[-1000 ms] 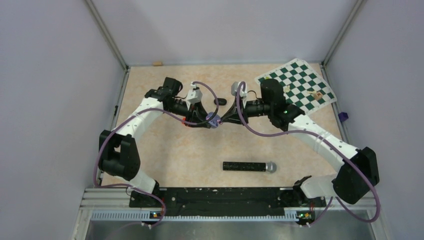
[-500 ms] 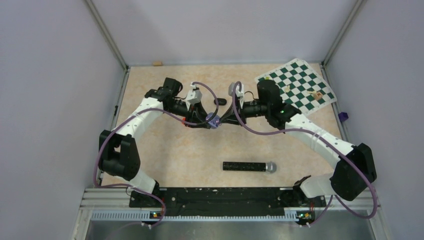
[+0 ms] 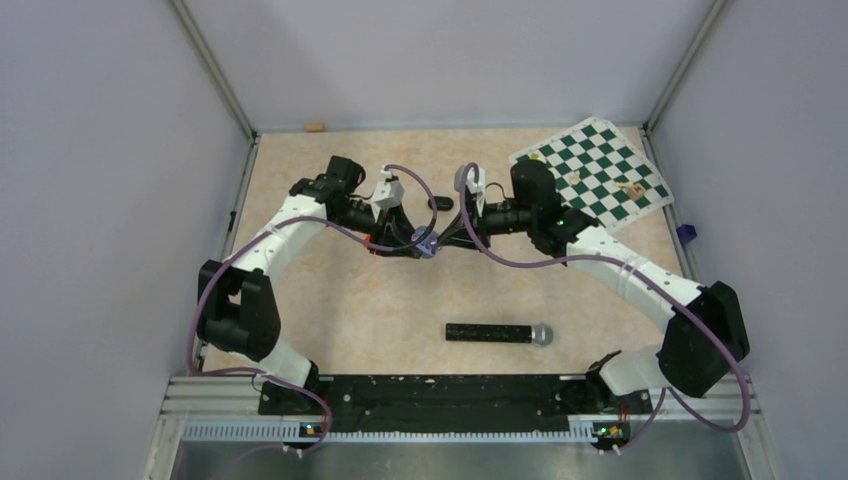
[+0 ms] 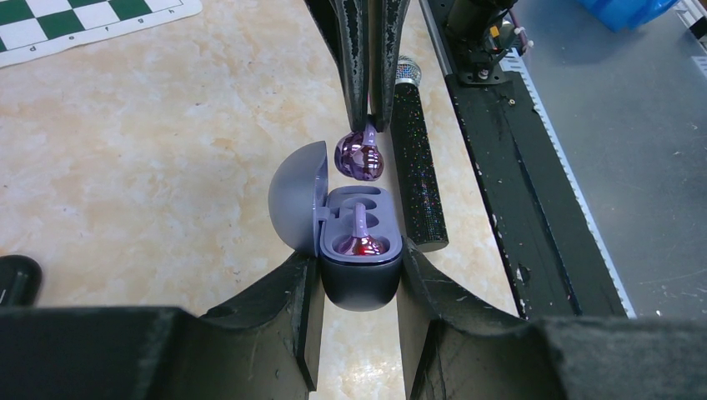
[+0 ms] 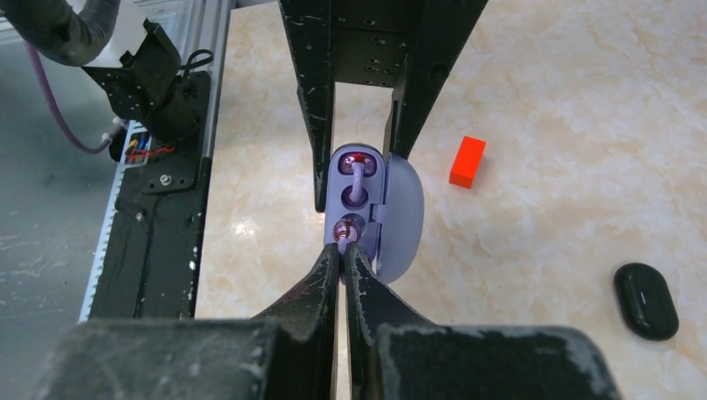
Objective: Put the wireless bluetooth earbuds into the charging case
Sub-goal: Place the earbud in the charging case.
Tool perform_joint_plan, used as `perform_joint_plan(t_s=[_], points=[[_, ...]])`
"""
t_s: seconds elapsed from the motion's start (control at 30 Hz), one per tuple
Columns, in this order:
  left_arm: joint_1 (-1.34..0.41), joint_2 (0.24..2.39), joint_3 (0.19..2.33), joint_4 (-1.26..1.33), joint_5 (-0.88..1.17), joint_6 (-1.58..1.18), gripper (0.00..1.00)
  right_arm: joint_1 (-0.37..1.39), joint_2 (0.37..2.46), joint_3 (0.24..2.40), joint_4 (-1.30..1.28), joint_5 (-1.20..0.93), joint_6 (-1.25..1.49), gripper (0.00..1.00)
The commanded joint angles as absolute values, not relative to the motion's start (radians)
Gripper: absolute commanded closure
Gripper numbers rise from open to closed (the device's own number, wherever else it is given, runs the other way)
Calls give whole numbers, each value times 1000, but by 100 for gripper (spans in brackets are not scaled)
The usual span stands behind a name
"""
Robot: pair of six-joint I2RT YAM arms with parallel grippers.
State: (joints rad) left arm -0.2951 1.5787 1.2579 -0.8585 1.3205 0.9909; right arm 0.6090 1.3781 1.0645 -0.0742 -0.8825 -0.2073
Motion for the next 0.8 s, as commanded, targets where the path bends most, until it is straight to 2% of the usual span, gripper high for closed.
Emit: perform_joint_plan(t_s=[0.0, 0.77], points=[[-293, 1530, 1273, -870, 1361, 1014, 100, 630, 1379, 1064, -29, -884, -203, 100], [-293, 1529, 1276, -874, 1362, 1018, 100, 639, 1397, 1067, -39, -872, -207, 100]])
